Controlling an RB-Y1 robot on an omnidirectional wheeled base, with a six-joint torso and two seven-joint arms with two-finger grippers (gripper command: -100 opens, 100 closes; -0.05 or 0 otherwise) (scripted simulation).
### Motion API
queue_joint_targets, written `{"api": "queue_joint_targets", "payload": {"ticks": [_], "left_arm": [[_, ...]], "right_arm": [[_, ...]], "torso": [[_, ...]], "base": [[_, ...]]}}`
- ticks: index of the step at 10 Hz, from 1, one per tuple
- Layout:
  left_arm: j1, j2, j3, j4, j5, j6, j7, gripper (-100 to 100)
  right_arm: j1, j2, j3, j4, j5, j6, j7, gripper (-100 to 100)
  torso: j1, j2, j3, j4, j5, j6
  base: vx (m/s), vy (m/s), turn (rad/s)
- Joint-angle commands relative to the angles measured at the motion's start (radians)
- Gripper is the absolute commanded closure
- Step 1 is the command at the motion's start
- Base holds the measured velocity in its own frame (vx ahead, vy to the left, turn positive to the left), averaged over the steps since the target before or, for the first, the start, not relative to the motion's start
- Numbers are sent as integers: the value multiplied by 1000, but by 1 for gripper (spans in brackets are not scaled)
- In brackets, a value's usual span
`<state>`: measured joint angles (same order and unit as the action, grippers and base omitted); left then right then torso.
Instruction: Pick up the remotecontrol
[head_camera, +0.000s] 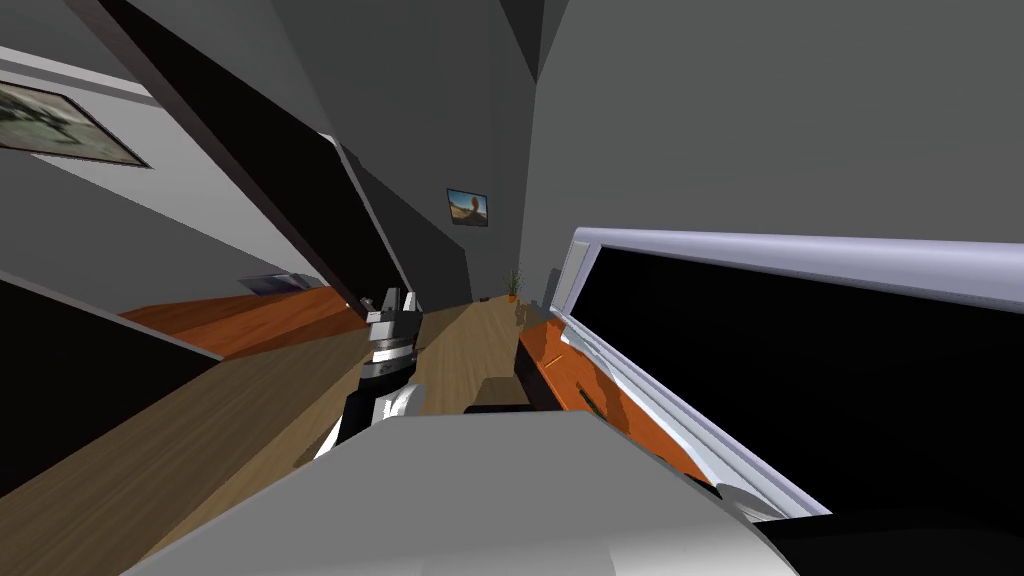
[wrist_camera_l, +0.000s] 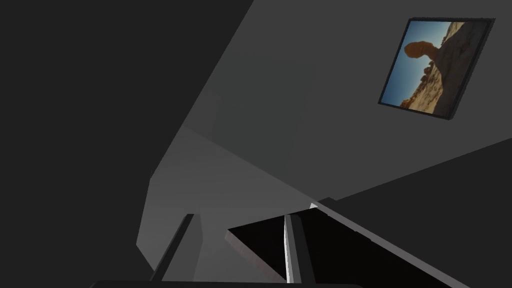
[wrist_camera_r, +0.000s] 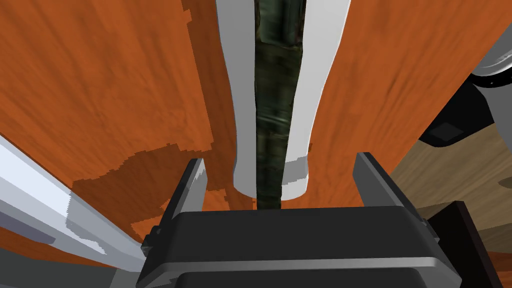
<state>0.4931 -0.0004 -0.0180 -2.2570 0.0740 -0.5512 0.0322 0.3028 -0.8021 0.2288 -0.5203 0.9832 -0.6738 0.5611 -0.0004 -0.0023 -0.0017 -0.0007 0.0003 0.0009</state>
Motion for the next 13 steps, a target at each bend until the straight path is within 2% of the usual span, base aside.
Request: {"api": "queue_joint_targets", "payload": {"ticks": [1, 2, 3, 4, 5, 6, 8, 11, 12, 13], "left_arm": [[0, 0, 0, 0, 0, 0, 0, 0], [0, 0, 0, 0, 0, 0, 0, 0], [0, 0, 0, 0, 0, 0, 0, 0], [0, 0, 0, 0, 0, 0, 0, 0], [0, 0, 0, 0, 0, 0, 0, 0], [-1, 0, 0, 0, 0, 0, 0, 0], [-1, 0, 0, 0, 0, 0, 0, 0], [-1, 0, 0, 0, 0, 0, 0, 0], [-1, 0, 0, 0, 0, 0, 0, 0], [0, 0, 0, 0, 0, 0, 0, 0]], "right_arm": [[-2, 7, 29, 24, 15, 2, -3, -100], [-9, 7, 15, 31, 8, -5, 7, -100], [-10, 7, 17, 35, 9, -6, 9, 0], [-11, 15, 17, 37, 3, 11, -24, -100], [-11, 23, 17, 40, -2, 28, -51, -100], [-11, 23, 17, 40, -2, 28, -56, -100], [-12, 39, 18, 46, -12, 63, -121, -100], [-12, 62, 19, 55, -27, 114, -209, -100], [-12, 62, 19, 55, -27, 114, -217, -100], [-13, 70, 19, 58, -32, 131, -249, -100]], "torso": [[0, 0, 0, 0, 0, 0], [-1, 0, 0, 0, 0, 0], [0, 2, 1, 0, 0, 0], [2, 4, 2, 1, 0, 0], [1, 8, 4, 2, 0, -1], [0, 13, 7, 3, 0, -1], [0, 13, 8, 3, 0, -1], [-1, 20, 12, 4, 0, 0], [0, 19, 11, 4, 0, 0], [-1, 15, 9, 4, 0, 1]], "base": [[69, -52, 22], [30, -26, 10], [0, 0, 0], [-74, -14, 261], [-167, -34, 456], [-160, -48, 200], [-150, -31, 350], [-242, -22, 419], [-138, 0, 185], [-123, -8, 296]]}}
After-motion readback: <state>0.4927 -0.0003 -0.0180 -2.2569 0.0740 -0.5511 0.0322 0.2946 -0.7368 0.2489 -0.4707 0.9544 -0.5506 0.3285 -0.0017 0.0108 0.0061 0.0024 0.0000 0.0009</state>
